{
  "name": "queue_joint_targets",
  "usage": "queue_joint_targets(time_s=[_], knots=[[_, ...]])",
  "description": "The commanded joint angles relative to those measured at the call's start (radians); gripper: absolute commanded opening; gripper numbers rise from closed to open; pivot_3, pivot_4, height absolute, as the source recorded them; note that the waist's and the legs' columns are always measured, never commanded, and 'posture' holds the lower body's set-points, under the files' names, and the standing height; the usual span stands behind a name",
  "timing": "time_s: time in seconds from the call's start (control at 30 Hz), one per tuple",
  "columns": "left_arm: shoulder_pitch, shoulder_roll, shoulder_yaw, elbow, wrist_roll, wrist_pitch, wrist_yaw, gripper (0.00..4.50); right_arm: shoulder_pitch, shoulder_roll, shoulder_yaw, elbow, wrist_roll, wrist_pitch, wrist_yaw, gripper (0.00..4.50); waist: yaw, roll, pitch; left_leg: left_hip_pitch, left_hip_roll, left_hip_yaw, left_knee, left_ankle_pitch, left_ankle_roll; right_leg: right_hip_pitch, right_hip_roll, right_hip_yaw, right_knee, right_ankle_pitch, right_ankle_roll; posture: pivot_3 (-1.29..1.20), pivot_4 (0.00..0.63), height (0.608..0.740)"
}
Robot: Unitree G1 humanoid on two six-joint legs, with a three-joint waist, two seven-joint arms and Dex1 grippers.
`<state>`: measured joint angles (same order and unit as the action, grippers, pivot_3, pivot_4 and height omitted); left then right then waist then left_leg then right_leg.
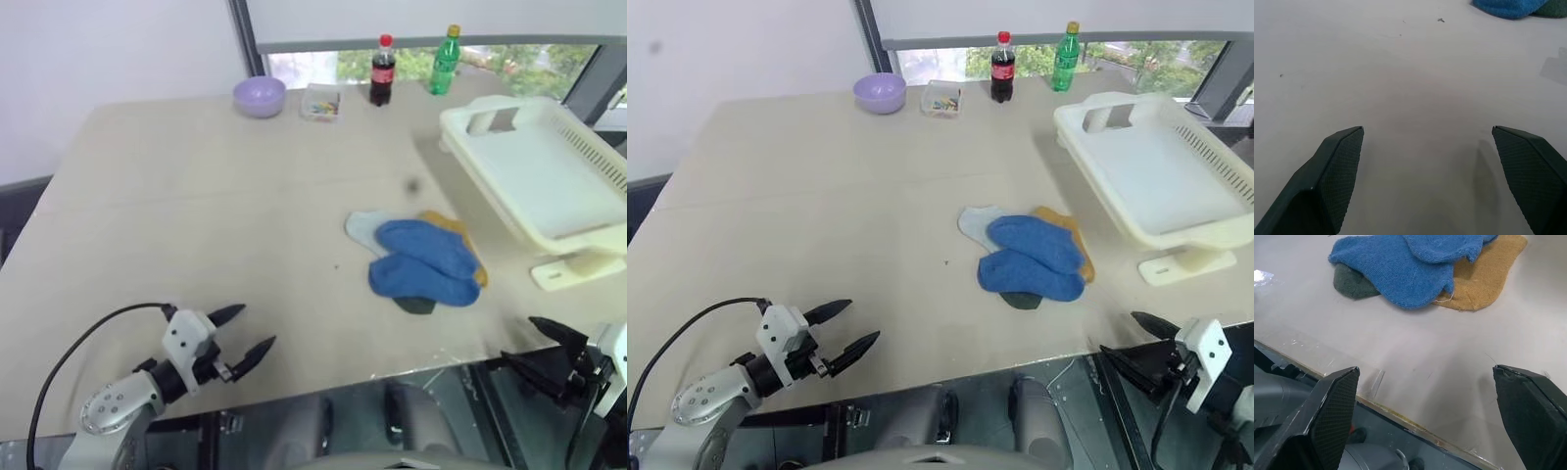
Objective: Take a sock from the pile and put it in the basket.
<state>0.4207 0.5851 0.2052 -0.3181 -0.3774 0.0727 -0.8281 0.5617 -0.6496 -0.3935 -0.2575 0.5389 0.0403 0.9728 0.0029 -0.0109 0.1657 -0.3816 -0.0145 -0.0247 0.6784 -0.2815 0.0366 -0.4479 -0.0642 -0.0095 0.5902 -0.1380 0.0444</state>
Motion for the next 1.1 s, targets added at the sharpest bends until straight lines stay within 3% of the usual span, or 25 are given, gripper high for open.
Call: queue_joint_targets(time_s=[0.03, 0.1, 0.2, 0.67, 0.93, 1.1], knots=[[0.102, -0.003, 0.048, -0.067, -0.032, -0.069, -0.047, 4.50, -0.042, -0.019, -0.022, -0.009, 0.012, 0.003, 0.009, 4.46, 0.001, -0.001, 0.000, 0.000, 0.000, 0.000, 0.000, 0.000, 0.000, 0.000, 0.000, 0.000, 0.000, 0.000, 0.000, 0.00, 0.150, 0.732], [0.201, -0.027, 0.064, -0.088, -0.044, -0.124, -0.079, 4.50, -0.095, -0.027, -0.007, 0.004, -0.002, 0.012, 0.003, 4.46, -0.021, -0.006, 0.004, 0.001, 0.001, 0.002, 0.000, 0.000, 0.002, -0.001, 0.001, 0.001, -0.001, 0.000, 0.000, 0.00, 0.150, 0.732], [0.245, -0.051, 0.067, -0.082, -0.055, -0.167, -0.090, 4.50, -0.123, -0.029, 0.003, 0.015, -0.013, 0.020, 0.008, 4.46, -0.014, -0.008, 0.006, 0.002, 0.005, 0.013, 0.000, -0.008, 0.000, 0.000, -0.006, -0.003, 0.000, 0.000, 0.000, 0.00, 0.150, 0.732], [0.261, -0.097, 0.067, 0.087, -0.056, -0.347, -0.156, 4.50, -0.159, -0.047, -0.001, 0.016, -0.015, 0.058, 0.039, 4.46, 0.008, -0.008, 0.007, 0.002, 0.006, 0.016, 0.001, -0.007, 0.004, -0.003, -0.005, -0.003, -0.001, 0.000, 0.000, 0.00, 0.150, 0.732], [0.245, -0.088, 0.065, 0.060, -0.073, -0.332, -0.143, 4.50, -0.204, -0.052, 0.010, -0.092, 0.041, 0.142, 0.010, 4.46, 0.007, -0.008, 0.007, 0.003, 0.007, 0.016, 0.001, -0.007, 0.003, -0.003, -0.005, -0.003, 0.000, 0.000, 0.000, 0.00, 0.150, 0.732], [0.210, -0.044, 0.086, -0.007, -0.101, -0.212, -0.095, 4.50, -0.329, -0.053, 0.080, -0.233, 0.062, 0.276, -0.100, 4.46, 0.008, -0.008, 0.007, 0.003, 0.009, 0.016, 0.003, -0.006, 0.005, -0.003, -0.003, -0.004, 0.001, 0.000, 0.000, 0.00, 0.150, 0.732]])
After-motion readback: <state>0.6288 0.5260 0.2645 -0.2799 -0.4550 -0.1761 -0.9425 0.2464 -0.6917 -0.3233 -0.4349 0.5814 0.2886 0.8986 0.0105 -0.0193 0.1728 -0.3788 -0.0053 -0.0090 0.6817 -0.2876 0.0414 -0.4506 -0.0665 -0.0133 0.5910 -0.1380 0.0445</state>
